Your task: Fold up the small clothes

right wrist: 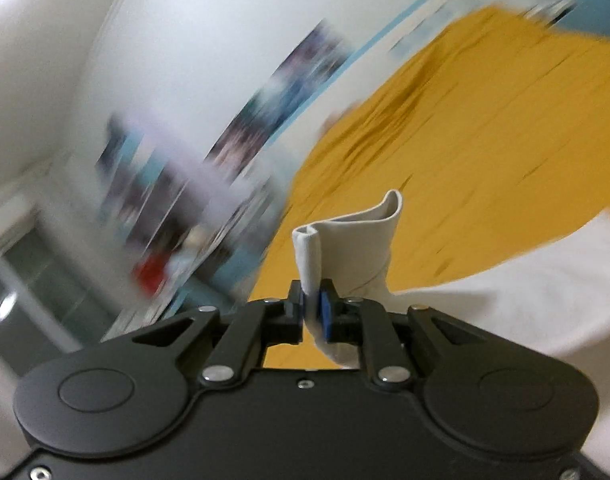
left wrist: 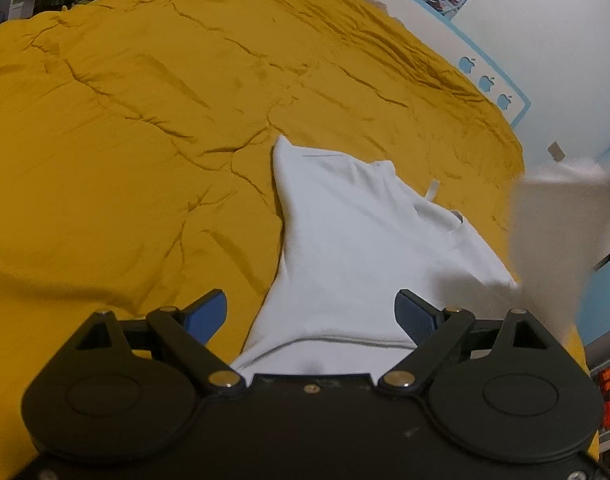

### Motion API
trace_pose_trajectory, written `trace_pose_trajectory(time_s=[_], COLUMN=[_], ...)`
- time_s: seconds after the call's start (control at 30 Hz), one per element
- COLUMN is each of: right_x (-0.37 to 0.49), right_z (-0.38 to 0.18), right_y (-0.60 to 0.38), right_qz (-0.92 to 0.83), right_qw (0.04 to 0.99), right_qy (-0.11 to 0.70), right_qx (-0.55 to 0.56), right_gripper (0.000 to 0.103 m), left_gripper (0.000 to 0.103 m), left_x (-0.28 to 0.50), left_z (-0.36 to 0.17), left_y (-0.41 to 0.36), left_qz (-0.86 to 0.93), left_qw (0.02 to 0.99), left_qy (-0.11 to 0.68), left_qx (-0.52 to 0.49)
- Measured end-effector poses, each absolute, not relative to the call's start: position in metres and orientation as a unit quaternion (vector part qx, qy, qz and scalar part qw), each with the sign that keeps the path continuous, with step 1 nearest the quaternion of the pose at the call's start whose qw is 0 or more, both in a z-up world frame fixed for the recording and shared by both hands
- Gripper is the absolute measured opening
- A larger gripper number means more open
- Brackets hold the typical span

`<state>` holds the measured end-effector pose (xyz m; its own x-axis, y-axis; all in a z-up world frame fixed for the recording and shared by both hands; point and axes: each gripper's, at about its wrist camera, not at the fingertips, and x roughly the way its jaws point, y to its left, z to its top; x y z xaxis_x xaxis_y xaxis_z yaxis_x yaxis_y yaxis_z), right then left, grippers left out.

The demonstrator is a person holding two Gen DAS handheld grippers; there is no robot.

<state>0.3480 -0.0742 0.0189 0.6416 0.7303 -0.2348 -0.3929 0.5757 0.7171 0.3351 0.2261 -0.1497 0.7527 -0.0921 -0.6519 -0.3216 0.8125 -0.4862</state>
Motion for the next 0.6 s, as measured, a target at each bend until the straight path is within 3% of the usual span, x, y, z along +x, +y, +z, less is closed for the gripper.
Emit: trace_pose_trajectory(time_s=[0.03, 0.07, 0.23, 0.6], right_x=[0.350, 0.351, 0.354, 0.354], right_z=[0.011, 0.001, -0.017, -0.084], right_y=[-0.055, -0.042, -0.063, -0.256], right_qz=[0.344, 0.341, 0.318, 0.065], right_qw=[0.838, 0.832, 0.838, 0.906], right_qy=[0.284, 0.304, 0.316, 0.346], right_qx=[0.315, 0.315, 0.312, 0.237], right_gripper=[0.047, 0.053, 0.053, 0.056], left_gripper=[0.095, 0.095, 0.096, 0.096], left_x=[0.335, 0.335, 0.339, 0.390], left_z=[-0.148, -0.148, -0.149, -0.148], left_y=[0.225, 0.224, 0.223, 0.195], left_qz=[0.065, 0.064, 0.058, 0.004], left_qw=[0.887, 0.887, 0.891, 0.886], left_qy=[0.347, 0.348, 0.340, 0.313], left_qx=[-0.298, -0.297, -0.294, -0.343])
